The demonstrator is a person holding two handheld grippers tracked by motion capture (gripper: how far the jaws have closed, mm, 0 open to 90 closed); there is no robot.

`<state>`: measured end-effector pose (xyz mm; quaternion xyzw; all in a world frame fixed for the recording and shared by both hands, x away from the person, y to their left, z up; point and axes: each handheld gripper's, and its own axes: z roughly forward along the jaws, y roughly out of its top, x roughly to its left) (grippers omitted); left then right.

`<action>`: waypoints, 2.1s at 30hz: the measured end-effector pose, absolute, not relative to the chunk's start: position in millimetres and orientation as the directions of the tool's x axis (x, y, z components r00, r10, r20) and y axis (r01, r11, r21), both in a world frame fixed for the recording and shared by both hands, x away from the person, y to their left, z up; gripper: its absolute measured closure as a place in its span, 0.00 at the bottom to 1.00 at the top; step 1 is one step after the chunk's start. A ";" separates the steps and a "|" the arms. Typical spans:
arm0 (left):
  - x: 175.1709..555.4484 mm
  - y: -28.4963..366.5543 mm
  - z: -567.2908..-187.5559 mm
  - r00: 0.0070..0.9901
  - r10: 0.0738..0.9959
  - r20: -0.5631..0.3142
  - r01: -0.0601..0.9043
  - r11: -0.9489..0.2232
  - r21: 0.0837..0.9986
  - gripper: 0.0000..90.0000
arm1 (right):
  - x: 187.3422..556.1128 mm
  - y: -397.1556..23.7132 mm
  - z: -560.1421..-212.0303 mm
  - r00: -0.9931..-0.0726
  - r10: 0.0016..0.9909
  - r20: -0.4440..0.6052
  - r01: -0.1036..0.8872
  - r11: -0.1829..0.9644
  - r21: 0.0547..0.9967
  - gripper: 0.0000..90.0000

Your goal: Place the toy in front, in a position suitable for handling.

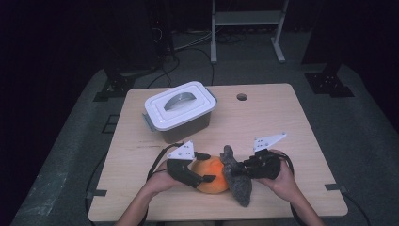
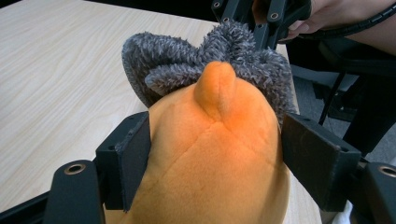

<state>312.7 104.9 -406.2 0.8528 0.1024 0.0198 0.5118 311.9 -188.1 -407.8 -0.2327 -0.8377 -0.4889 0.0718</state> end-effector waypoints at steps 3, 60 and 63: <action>311.1 104.0 -406.3 0.977 0.204 -0.056 0.146 -0.458 0.877 0.36 | 313.3 -191.0 -408.4 -0.874 0.336 0.350 0.471 0.416 0.778 0.82; 310.8 94.8 -412.4 0.974 0.220 -0.055 0.160 -0.492 0.856 0.44 | 317.5 -210.5 -398.3 -0.862 0.390 0.323 0.469 0.373 0.801 0.82; 309.9 93.6 -412.8 0.976 0.210 -0.053 0.152 -0.493 0.857 0.43 | 313.2 -208.7 -388.6 -0.878 0.356 0.318 0.440 0.345 0.829 0.82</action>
